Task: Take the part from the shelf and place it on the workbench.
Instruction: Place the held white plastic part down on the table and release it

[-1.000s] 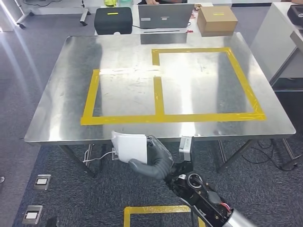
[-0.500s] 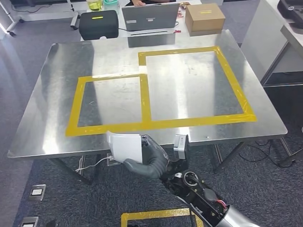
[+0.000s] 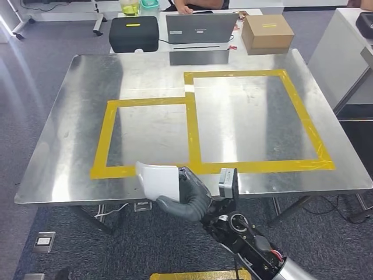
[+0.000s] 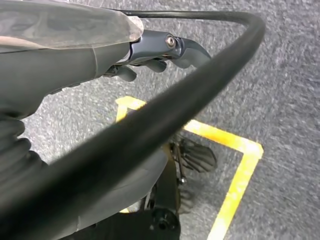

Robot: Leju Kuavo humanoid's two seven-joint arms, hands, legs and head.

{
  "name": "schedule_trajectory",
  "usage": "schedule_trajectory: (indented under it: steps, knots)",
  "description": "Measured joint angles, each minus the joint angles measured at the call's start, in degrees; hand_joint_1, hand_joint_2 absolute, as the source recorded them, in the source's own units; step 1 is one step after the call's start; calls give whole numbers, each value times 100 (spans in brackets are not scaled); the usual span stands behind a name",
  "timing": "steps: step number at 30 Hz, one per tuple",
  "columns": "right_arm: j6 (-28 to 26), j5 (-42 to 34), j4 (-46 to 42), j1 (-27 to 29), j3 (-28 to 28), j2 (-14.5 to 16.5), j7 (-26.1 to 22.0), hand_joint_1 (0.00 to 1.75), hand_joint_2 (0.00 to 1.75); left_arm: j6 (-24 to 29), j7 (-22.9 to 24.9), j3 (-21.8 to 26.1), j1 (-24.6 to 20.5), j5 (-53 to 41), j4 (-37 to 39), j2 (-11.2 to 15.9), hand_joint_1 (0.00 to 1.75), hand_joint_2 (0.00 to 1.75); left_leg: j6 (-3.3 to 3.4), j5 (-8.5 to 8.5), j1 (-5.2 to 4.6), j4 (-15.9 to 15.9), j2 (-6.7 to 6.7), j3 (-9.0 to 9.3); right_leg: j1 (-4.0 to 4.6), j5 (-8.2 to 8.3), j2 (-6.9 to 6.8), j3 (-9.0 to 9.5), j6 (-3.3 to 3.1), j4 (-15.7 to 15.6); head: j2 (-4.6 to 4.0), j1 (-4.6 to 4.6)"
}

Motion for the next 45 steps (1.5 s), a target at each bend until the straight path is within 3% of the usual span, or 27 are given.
schedule_trajectory:
  steps: [2, 6, 9, 10, 12, 13, 14, 15, 16, 18, 19, 21, 25, 30, 34, 45]
  knots:
    - [0, 0, 0, -4, 0, 0, -1, 175, 175, 1, 0, 0, 2, 0, 0, -3, 0, 175, -13, -61, 0, 0, -9, 94, 1, 388, 0, 164, -24, -502, 0, 31]
    - [1, -4, 1, -7, 0, 0, 0, 175, 175, 1, 0, 0, 3, 0, 0, -9, 0, 175, -31, -103, -2, -3, -11, 146, 9, 564, 2, 290, -51, -827, 0, 55]
    - [19, -38, 0, -24, 3, 6, 5, 175, 175, 2, -2, 0, -14, 1, 0, -12, 0, 175, -187, -270, -9, 102, 7, 144, 22, 570, 23, 554, -175, -1295, 0, 44]
    - [25, -48, -1, -36, 4, 9, 6, 175, 175, 3, -2, 0, -27, 1, 0, -10, 0, 175, -242, -382, -8, 325, 13, 23, 16, 539, 20, 615, -214, -1373, 0, 7]
    - [28, -52, 3, -47, 7, 11, 8, 175, 175, 3, -4, 0, -36, -2, 0, -9, 0, 175, -282, -639, 0, 1109, 14, -454, 6, 507, 1, 683, -246, -1410, 0, -75]
    - [28, -54, 9, -43, 10, 10, 11, 175, 175, 3, -9, 0, -30, -3, 0, -9, 0, 175, -291, -694, 3, 1458, 14, -707, 7, 482, -2, 709, -257, -1411, 0, -104]
    - [28, -58, 18, -34, 15, 10, 15, 175, 175, 3, -16, 0, -19, -4, 0, -9, 0, 175, -295, -643, 7, 1638, 14, -886, 8, 450, 3, 744, -262, -1410, 0, -128]
    - [28, -66, 29, -27, 20, 10, 19, 175, 175, 3, -26, 1, -7, -4, 0, -9, 0, 175, -293, -468, 9, 1580, 14, -951, 8, 414, 11, 788, -262, -1410, 0, -153]
    - [27, -75, 38, -23, 26, 10, 23, 175, 175, 3, -38, 1, 0, -4, 0, -7, 0, 175, -282, -191, 10, 1295, 14, -905, 8, 372, 19, 842, -256, -1408, 0, -180]
    - [25, -97, 50, -28, 33, 10, 38, 175, 175, 3, -59, 2, -3, -5, 1, -1, 0, 175, -244, 296, -3, 524, 15, -679, 20, 285, 32, 911, -222, -1400, 0, -235]
    - [20, -107, 52, -33, 35, 10, 52, 175, 175, 2, -67, 2, -10, -8, 2, 4, 0, 175, -216, 405, -16, 253, 14, -586, 30, 251, 38, 925, -198, -1394, 0, -248]
    - [-11, -124, 60, -47, 38, 11, 87, 175, 175, -1, -80, 2, -15, -16, 2, 8, 0, 175, -177, 382, -36, 95, 6, -520, 54, 205, 44, 931, -170, -1386, 0, -235]
    - [-295, 32, 138, -150, 52, 17, 193, 175, 175, -14, -105, 3, -11, -36, 2, -1, 0, 175, -158, 359, -38, 70, -7, -506, 53, 186, 30, 968, -245, -1406, 0, -157]
    - [-1143, 724, 439, -582, 92, 129, 377, 175, 175, -27, -127, 6, -21, -67, 2, -4, 0, 175, -125, 338, -49, 71, -7, -496, 44, 190, 26, 1005, -214, -1469, 0, -84]
    - [-1998, 1862, 816, -832, 207, 338, 594, 175, 175, -50, -144, 7, -24, -105, 2, -16, 0, 175, -114, 338, -50, 71, -6, -493, 43, 198, 24, 1017, -162, -1483, 0, -33]
    - [-2981, 3275, 2229, -1294, 552, 1032, 658, 175, 175, -80, -184, 7, -27, -151, 2, -27, 0, 175, -114, 347, -34, 65, -6, -478, 62, 200, 17, 1021, -141, -1483, 0, -46]
